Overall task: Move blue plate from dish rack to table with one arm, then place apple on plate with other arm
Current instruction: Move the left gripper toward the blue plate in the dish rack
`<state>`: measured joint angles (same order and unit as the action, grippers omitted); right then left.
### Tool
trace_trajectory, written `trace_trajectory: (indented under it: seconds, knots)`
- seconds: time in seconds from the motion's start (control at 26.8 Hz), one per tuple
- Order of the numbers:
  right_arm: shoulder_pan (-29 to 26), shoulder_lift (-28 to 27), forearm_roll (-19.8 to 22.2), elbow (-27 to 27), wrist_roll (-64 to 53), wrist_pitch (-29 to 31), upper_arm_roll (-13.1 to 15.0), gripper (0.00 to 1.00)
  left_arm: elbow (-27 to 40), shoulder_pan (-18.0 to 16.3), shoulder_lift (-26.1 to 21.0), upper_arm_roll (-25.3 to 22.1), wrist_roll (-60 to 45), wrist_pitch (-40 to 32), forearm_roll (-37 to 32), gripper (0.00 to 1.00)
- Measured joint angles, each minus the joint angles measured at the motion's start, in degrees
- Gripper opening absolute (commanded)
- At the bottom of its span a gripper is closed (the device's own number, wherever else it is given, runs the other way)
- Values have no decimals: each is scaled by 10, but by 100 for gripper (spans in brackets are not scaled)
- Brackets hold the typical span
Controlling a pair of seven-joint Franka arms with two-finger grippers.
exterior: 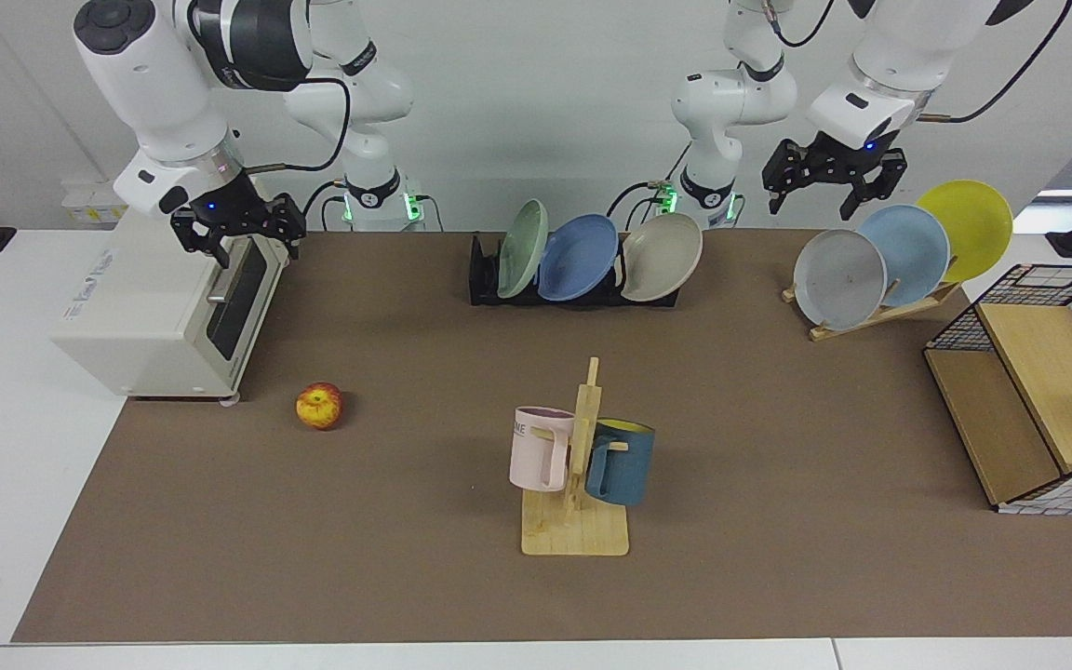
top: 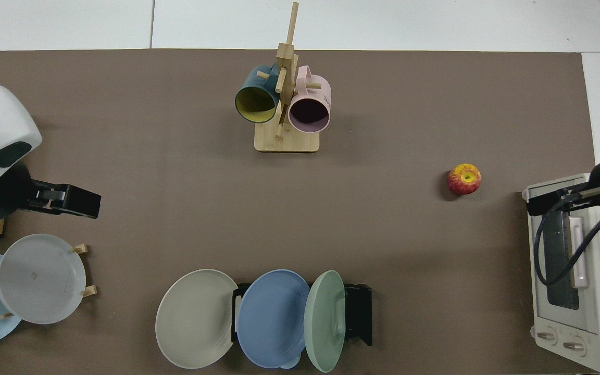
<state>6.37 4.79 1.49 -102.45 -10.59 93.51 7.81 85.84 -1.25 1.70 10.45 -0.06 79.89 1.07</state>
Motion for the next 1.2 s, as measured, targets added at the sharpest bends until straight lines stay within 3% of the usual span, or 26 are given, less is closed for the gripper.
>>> trace_trajectory:
  seconds: [0.9, 1.2]
  knots:
    - [0, 0, 0, 0, 0, 0, 0, 100, 2, 1, 3, 4, 0, 0, 0, 100]
    - [0, 0, 0, 0, 0, 0, 0, 100, 40, 2, 27, 13, 0, 21, 1, 100]
